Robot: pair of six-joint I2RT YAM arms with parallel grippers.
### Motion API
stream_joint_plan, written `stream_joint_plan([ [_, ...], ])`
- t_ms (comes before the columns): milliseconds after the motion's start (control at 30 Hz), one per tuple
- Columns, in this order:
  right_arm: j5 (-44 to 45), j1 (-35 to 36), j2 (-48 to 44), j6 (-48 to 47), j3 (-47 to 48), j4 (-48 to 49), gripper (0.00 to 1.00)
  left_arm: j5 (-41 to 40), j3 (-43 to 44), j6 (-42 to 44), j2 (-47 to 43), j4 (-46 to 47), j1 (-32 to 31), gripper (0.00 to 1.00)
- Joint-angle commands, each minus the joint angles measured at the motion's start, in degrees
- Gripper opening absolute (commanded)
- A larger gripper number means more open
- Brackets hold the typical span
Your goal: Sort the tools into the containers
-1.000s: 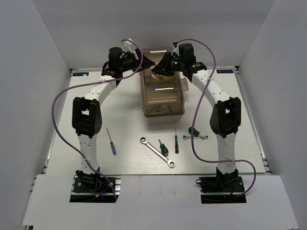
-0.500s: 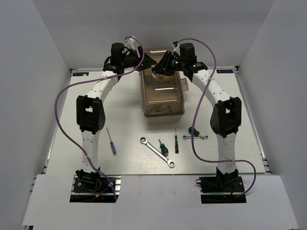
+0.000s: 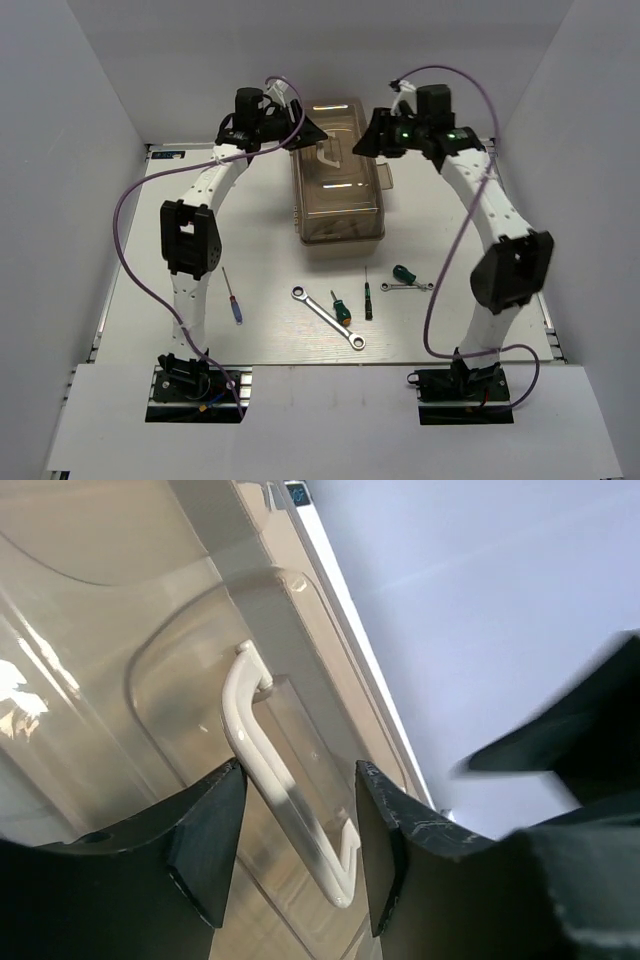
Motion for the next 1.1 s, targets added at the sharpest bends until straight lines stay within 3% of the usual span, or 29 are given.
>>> stream_joint_plan([
  [0,7.7,-4.7,-9.4,-11.1,-4.2,-3.3,0.59,-4.9,-0.3,5.3,0.9,-12.0,-1.4,0.57],
  [200,6.8,-12.0,-3.5,-7.0,-2.3,-13.4,0.68,-10.1,1.6,7.2,2.1,-16.7,-3.6,0.51],
  [433,-7.3,-15.6,7.3,-4.1,-2.3,-9.2,0.72,-13.0,0.2,7.8,2.1,-18.5,-4.7,0.41],
  [733,-12.7,-15.1,18.1,0.0,1.9,-3.7,0.72,-14.1,-0.4,7.8,1.5,-19.6,-5.8,0.34],
  [867,-13.2,-14.7,21.7,1.4,3.4,-1.6,0.62,-14.1,-0.4,7.8,1.5,-20.2,-5.8,0.23],
  [900,-13.3,-14.7,21.9,1.6,3.3,-0.9,0.55,-14.1,0.2,7.3,1.5,-20.2,-5.8,0.15],
  [1000,-15.1,-14.9,23.7,3.0,2.7,1.2,0.43,-13.6,0.8,6.7,2.1,-20.2,-6.3,0.05],
  [1067,-16.2,-14.9,24.7,3.3,2.6,3.3,0.27,-13.6,2.0,6.1,2.1,-20.2,-6.3,0.0],
])
